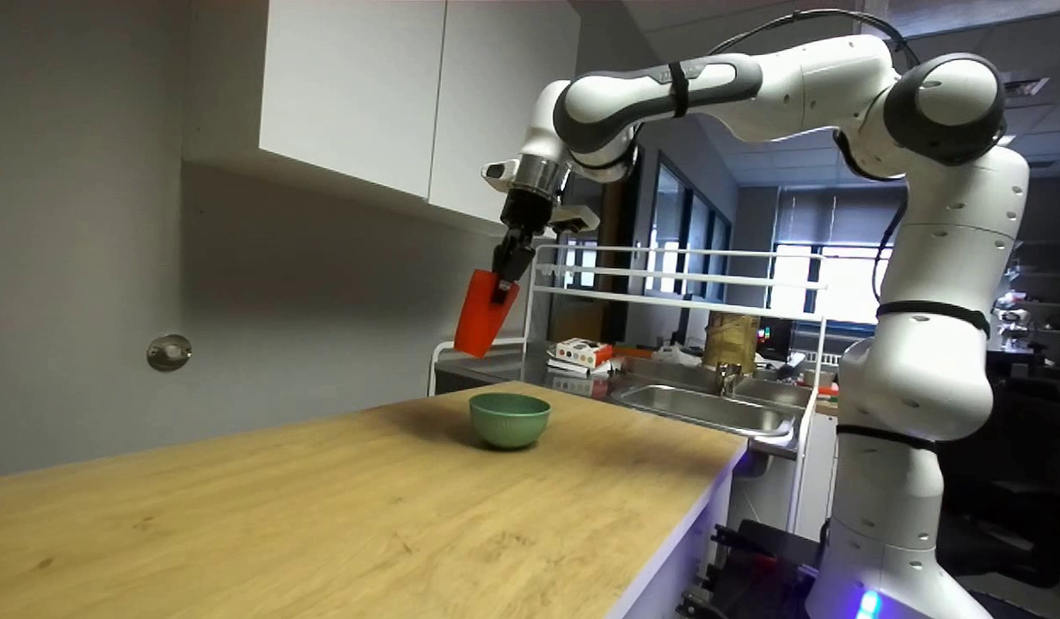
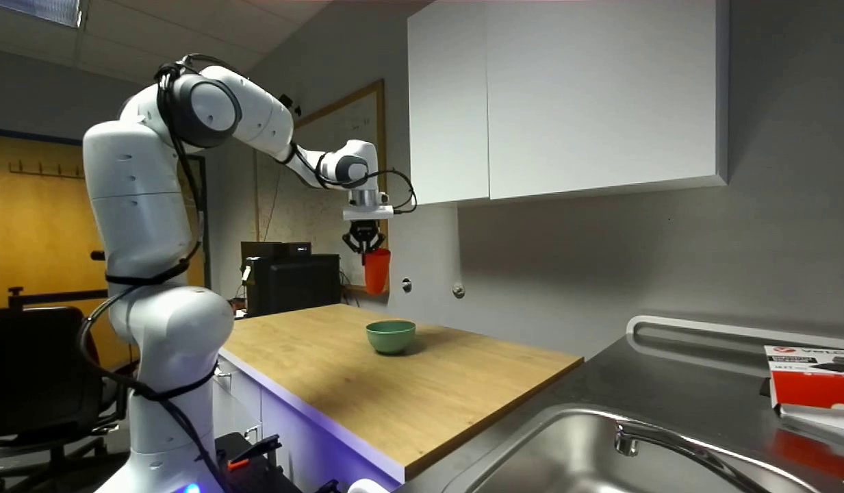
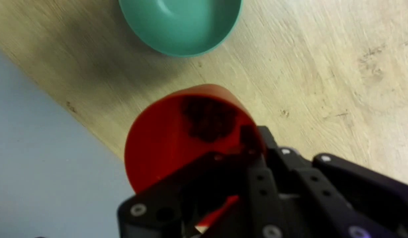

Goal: Pour the contents in the orange cup into the green bowl

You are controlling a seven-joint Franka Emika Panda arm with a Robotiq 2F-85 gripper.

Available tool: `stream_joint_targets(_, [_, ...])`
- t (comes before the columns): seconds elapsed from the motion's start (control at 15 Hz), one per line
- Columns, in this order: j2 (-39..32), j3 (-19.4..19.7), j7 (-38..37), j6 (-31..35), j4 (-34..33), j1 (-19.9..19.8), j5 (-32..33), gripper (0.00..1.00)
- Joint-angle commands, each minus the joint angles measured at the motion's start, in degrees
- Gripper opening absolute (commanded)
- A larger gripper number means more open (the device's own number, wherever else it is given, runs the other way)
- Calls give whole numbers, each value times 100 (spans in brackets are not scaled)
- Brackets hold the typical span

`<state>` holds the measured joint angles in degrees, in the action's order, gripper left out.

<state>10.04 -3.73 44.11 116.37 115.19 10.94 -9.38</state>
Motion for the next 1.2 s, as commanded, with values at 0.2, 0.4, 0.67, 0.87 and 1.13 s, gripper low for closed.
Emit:
stream_joint_targets(0.2, [-197, 640, 1729, -165, -62, -369, -1747, 1])
stream_joint_targets(0.4, [-318, 745, 2210, -356, -58, -528, -2479, 1])
stream_joint_targets(0.67, [-535, 778, 2624, -757, -52, -751, -3263, 1])
stream_joint_targets(0.87, [-766, 796, 2891, -965, -33, -938, -3641, 1])
stream_joint_targets(1.13, [-1211, 802, 3187, -1357, -171, -1192, -4026, 1])
